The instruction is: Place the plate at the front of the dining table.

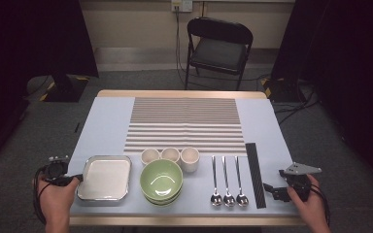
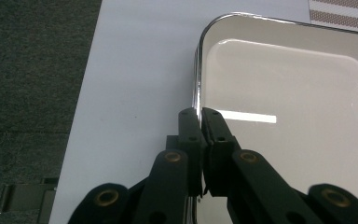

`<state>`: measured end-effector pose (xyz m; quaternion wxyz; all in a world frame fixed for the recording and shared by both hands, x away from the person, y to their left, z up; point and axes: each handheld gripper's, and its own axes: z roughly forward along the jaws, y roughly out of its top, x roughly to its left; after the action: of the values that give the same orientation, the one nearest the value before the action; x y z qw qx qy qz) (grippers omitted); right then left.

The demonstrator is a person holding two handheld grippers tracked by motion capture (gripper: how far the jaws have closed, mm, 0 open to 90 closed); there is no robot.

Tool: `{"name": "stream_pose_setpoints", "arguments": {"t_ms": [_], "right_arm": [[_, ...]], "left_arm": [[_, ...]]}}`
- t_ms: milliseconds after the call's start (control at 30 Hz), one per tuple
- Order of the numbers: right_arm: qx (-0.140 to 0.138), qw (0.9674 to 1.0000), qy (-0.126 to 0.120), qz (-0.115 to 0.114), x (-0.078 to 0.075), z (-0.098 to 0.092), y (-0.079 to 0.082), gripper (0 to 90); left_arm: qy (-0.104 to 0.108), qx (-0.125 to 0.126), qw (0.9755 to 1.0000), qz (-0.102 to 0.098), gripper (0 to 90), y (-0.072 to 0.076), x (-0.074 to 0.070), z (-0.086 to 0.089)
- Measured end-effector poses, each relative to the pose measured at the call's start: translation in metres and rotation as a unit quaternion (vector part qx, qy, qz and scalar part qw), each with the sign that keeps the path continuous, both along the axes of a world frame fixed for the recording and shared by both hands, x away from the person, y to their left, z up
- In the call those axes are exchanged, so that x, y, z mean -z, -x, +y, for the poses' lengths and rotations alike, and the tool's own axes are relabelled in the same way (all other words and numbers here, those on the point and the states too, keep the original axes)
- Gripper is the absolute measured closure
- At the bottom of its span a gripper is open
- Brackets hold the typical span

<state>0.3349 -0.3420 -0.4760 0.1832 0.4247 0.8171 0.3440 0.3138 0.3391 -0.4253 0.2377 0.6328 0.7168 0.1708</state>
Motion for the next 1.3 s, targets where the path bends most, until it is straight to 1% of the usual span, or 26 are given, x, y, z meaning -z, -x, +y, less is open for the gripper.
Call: {"name": "stream_pose_setpoints", "arguments": {"t_ms": [67, 100, 200, 233, 267, 300, 333, 433, 500, 600, 667, 700, 733, 767, 800, 933, 1133, 1300], "right_arm": [[0.001, 1.0, 0.0, 0.0, 0.0, 0.0, 0.0, 12.3], [0.001, 1.0, 0.0, 0.0, 0.0, 0.0, 0.0, 12.3], [0.0, 1.0, 0.0, 0.0, 0.0, 0.0, 0.0, 12.3], [0.0, 1.0, 0.0, 0.0, 0.0, 0.0, 0.0, 12.3], [0.001, 1.0, 0.0, 0.0, 0.0, 0.0, 0.0, 12.3], [0.0, 1.0, 0.0, 0.001, 0.0, 0.0, 0.0, 12.3], [0.001, 1.0, 0.0, 0.0, 0.0, 0.0, 0.0, 12.3], [0.001, 1.0, 0.0, 0.0, 0.0, 0.0, 0.0, 12.3], [0.0, 1.0, 0.0, 0.0, 0.0, 0.0, 0.0, 12.3], [0.0, 1.0, 0.0, 0.0, 0.0, 0.0, 0.0, 12.3], [0.0, 1.0, 0.0, 0.0, 0.0, 0.0, 0.0, 12.3], [0.0, 1.0, 0.0, 0.0, 0.0, 0.0, 0.0, 12.3], [0.0, 1.0, 0.0, 0.0, 0.0, 0.0, 0.0, 12.3], [0.0, 1.0, 0.0, 0.0, 0.0, 0.0, 0.0, 12.3], [0.0, 1.0, 0.0, 0.0, 0.0, 0.0, 0.0, 12.3], [0.0, 1.0, 0.0, 0.0, 0.0, 0.0, 0.0, 12.3], [0.0, 1.0, 0.0, 0.0, 0.0, 0.0, 0.0, 12.3], [0.0, 1.0, 0.0, 0.0, 0.0, 0.0, 0.0, 12.3]], "left_arm": [[0.001, 0.002, 1.0, -0.001, 88.0, 0.0, -0.001, 0.0], [-0.005, 0.001, 1.0, -0.004, 88.0, 0.0, -0.002, 0.0], [0.0, -0.002, 1.0, -0.01, 88.1, 0.0, -0.004, 0.0], [-0.001, -0.002, 0.9999, -0.015, 88.2, 0.001, -0.005, 0.001], [-0.001, -0.002, 0.9999, -0.015, 88.2, 0.001, -0.005, 0.001], [0.004, -0.002, 0.9998, -0.017, 88.2, 0.001, -0.005, 0.002], [0.005, -0.006, 0.9998, -0.02, 88.3, 0.001, -0.006, 0.001], [0.001, -0.005, 0.9997, -0.025, 88.3, 0.002, -0.007, 0.002], [-0.002, -0.007, 0.9996, -0.026, 88.3, 0.002, -0.009, 0.002], [0.004, -0.011, 0.9995, -0.029, 88.3, 0.004, -0.01, 0.004], [0.002, -0.009, 0.9996, -0.029, 88.3, 0.004, -0.009, 0.005], [-0.001, -0.008, 0.9997, -0.024, 88.3, 0.004, -0.009, 0.006], [0.003, -0.011, 0.9996, -0.027, 88.3, 0.004, -0.008, 0.006], [0.003, -0.004, 0.9996, -0.027, 88.3, 0.005, -0.008, 0.007], [0.005, -0.006, 0.9996, -0.028, 88.2, 0.004, -0.008, 0.007], [-0.005, 0.001, 0.9994, -0.035, 87.6, 0.004, -0.006, 0.007], [-0.007, 0.006, 0.9995, -0.029, 82.4, 0.002, -0.001, 0.009], [-0.009, 0.01, 0.9994, -0.03, 76.8, 0.002, 0.001, 0.01]]}}
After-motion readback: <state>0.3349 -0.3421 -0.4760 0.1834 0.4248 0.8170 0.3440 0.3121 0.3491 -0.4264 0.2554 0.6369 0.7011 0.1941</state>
